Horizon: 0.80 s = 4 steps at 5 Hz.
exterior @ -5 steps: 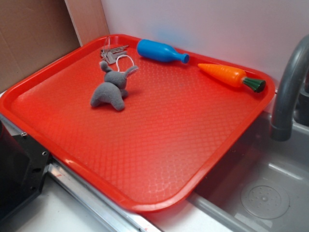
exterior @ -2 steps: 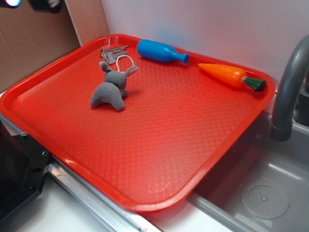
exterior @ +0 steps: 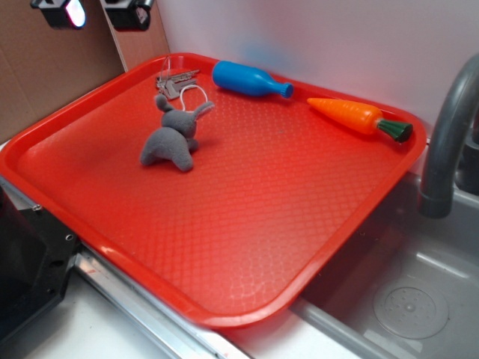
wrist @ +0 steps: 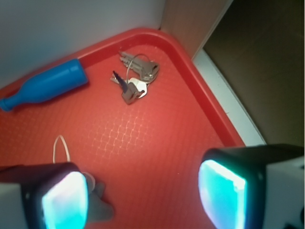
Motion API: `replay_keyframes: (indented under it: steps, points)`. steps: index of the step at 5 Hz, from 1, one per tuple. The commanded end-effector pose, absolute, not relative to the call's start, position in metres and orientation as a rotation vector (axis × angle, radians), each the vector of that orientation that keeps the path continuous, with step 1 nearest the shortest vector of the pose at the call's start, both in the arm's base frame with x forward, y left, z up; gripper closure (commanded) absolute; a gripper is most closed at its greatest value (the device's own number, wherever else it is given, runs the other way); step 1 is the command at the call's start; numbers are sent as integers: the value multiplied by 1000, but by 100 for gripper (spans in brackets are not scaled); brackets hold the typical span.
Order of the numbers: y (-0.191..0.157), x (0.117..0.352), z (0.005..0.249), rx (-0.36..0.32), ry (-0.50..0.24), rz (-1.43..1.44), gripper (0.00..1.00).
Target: Grab the silver keys.
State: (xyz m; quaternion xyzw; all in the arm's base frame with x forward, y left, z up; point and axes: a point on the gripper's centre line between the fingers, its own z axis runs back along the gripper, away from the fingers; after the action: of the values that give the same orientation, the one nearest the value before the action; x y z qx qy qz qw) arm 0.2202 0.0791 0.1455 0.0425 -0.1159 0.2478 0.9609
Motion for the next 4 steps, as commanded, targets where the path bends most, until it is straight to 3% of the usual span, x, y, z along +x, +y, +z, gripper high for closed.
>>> replay_keyframes:
  steps: [1,2,3,4]
  points:
    - [88,224,160,92,-284,520,0]
    - [88,224,160,92,-284,520,0]
    - [101,244,132,-6,-283,602,0]
    - [100,253,113,11,-262,645,0]
